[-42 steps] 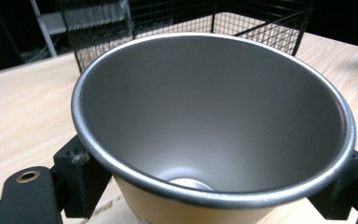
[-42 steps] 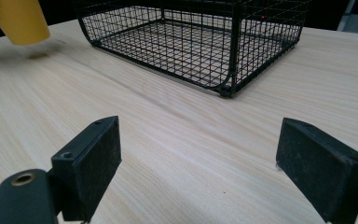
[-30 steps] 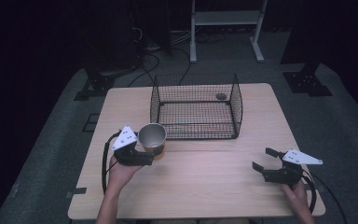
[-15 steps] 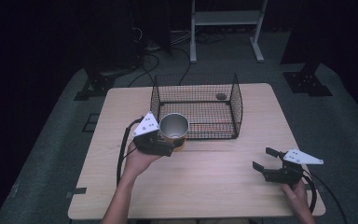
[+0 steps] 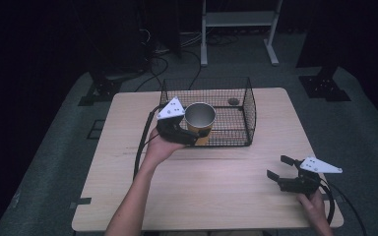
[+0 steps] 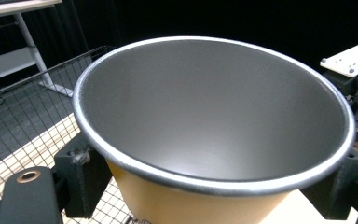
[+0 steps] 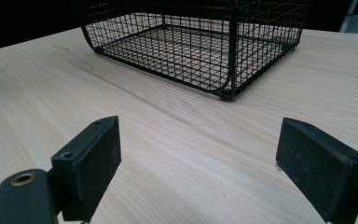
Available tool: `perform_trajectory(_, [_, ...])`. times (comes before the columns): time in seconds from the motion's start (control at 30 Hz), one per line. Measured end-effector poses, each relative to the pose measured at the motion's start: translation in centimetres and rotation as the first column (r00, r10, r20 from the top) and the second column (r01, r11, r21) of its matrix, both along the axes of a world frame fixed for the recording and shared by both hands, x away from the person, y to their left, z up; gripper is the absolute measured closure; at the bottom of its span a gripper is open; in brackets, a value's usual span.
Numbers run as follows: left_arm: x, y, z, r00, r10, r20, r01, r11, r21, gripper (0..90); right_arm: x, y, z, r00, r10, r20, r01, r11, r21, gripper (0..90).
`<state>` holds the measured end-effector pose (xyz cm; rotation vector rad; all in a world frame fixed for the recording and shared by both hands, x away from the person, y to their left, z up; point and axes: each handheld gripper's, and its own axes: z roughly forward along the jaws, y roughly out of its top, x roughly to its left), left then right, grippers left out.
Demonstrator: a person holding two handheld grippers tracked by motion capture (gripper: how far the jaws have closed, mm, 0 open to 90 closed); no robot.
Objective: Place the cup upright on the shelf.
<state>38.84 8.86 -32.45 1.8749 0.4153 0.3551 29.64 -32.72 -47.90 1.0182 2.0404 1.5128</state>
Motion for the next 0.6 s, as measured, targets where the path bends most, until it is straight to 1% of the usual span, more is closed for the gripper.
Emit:
perform_trajectory(0.03, [0.3, -0.2, 0.1, 1.0, -0.002, -0.005, 0.002, 1.0, 0.005, 15.2, 0.0, 0.0, 0.0, 1.0, 0.0, 0.0, 0.0, 1.0, 0.001, 12.9])
perform_trajectory(0.07, [0.3, -0.2, 0.1, 1.0, -0.002, -0.005, 0.002, 1.0, 0.005, 15.2, 0.0, 0.0, 0.0, 1.0, 0.001, 0.0, -0.001, 1.0, 0.002, 12.9])
perform_trajectory(0.1, [0.9, -0.5, 0.2, 0.9998, -0.005, -0.018, 0.005, 1.0, 0.006, 15.2, 0.0, 0.0, 0.0, 1.0, 0.0, 0.0, 0.0, 1.0, 0.003, 12.9])
perform_trajectory(0.13, [1.3, -0.7, 0.2, 0.9997, -0.004, -0.023, 0.005, 0.9999, 0.011, 15.1, 0.0, 0.0, 0.0, 1.0, 0.001, 0.001, -0.001, 1.0, 0.004, 12.9])
perform_trajectory(0.2, [1.8, -1.2, 0.2, 0.9995, -0.013, -0.028, 0.014, 0.9997, 0.021, 15.1, 0.0, 0.0, 0.0, 1.0, 0.0, 0.002, 0.0, 1.0, 0.007, 12.9])
perform_trajectory(0.23, [1.8, -1.2, 0.2, 0.9995, -0.013, -0.028, 0.014, 0.9997, 0.021, 15.2, 0.0, -0.1, 0.0, 1.0, 0.0, 0.002, 0.0, 1.0, 0.008, 12.9])
perform_trajectory(0.3, [2.6, -1.8, 0.5, 0.9994, -0.024, -0.026, 0.025, 0.9987, 0.044, 15.2, 0.1, -0.1, 0.0, 1.0, 0.0, 0.001, 0.0, 1.0, 0.01, 12.9])
perform_trajectory(0.47, [4.3, -2.5, 0.7, 0.9983, -0.037, -0.045, 0.038, 0.999, 0.022, 15.2, 0.1, -0.1, 0.0, 1.0, 0.003, 0.003, -0.003, 1.0, 0.011, 12.9])
perform_trajectory(0.5, [4.3, -2.5, 0.7, 0.9983, -0.037, -0.045, 0.038, 0.999, 0.022, 15.2, 0.1, -0.1, 0.0, 1.0, 0.003, 0.003, -0.003, 1.0, 0.011, 12.9])
perform_trajectory(0.53, [5.0, -2.9, 0.7, 0.9982, -0.037, -0.046, 0.038, 0.9987, 0.032, 15.2, 0.1, -0.1, 0.0, 1.0, 0.002, 0.002, -0.002, 1.0, 0.015, 12.9])
perform_trajectory(0.57, [5.3, -3.0, 0.7, 0.998, -0.039, -0.049, 0.04, 0.9987, 0.031, 15.2, 0.1, -0.2, 0.0, 1.0, 0.003, 0.002, -0.003, 1.0, 0.016, 12.9])
perform_trajectory(0.6, [5.3, -3.0, 0.7, 0.998, -0.039, -0.049, 0.04, 0.9987, 0.031, 15.2, 0.1, -0.2, 0.0, 1.0, 0.004, 0.001, -0.004, 1.0, 0.017, 12.9])
